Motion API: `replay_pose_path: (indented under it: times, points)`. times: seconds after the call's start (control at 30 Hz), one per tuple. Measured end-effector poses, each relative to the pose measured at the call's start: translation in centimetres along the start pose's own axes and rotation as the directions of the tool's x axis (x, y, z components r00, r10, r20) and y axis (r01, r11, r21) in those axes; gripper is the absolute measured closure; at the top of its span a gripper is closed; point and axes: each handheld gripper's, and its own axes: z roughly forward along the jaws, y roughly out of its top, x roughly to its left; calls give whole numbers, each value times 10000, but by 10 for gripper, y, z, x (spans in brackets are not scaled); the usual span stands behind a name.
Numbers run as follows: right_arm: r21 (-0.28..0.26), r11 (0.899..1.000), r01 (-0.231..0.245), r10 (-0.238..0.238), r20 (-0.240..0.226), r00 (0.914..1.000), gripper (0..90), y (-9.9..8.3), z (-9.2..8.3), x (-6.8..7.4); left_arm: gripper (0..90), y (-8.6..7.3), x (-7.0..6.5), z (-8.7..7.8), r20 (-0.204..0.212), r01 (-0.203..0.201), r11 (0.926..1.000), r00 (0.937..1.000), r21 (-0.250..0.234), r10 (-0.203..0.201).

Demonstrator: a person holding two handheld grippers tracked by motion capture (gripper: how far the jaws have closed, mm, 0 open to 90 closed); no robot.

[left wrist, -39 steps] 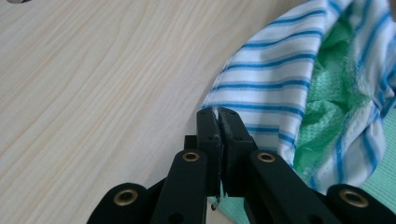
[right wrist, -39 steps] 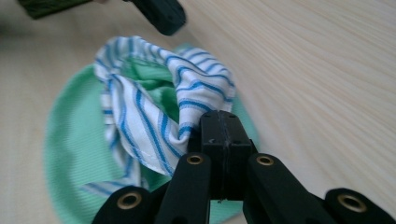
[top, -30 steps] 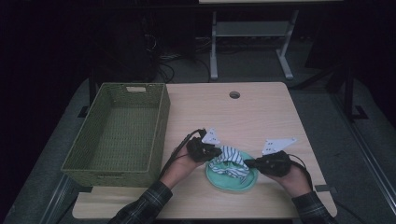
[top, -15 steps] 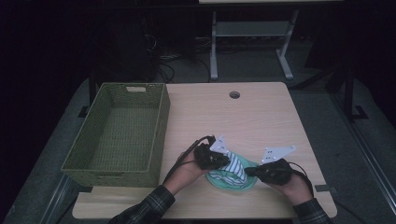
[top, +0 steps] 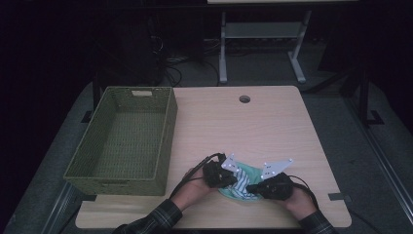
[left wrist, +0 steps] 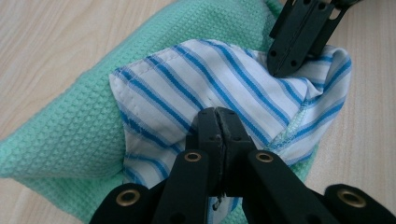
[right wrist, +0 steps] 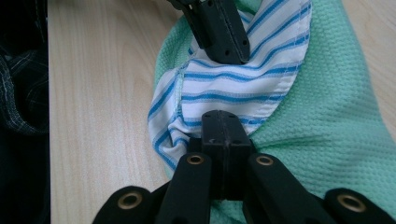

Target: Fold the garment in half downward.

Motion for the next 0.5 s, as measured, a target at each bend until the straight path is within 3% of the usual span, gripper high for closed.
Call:
replay_pose_path:
  times: [0.13, 0.2, 0.23, 0.37, 0.5]
  points:
    - [-79, 9998, 168, -168, 103, 9998, 899, 1, -3, 1, 852, 4, 0, -9, -10, 23, 10000, 10000, -12, -23]
    - [-614, 9981, 67, -49, 299, 9995, 898, 3, -15, 0, 850, 11, 4, -23, -193, 54, 9995, 9998, -327, -61]
    - [-614, 9981, 67, -49, 299, 9995, 898, 3, -15, 0, 846, 11, 4, -23, -193, 54, 9995, 9998, -327, -61]
    - [-1135, 9934, -137, 249, 980, 9949, 899, 6, -35, -14, 846, 26, 17, -45, -582, 222, 9953, 9979, -944, -277]
    - [-1190, 9925, -289, 437, 1231, 9914, 899, 6, -38, -24, 846, 33, 28, -47, -751, 452, 9912, 9957, -1243, -548]
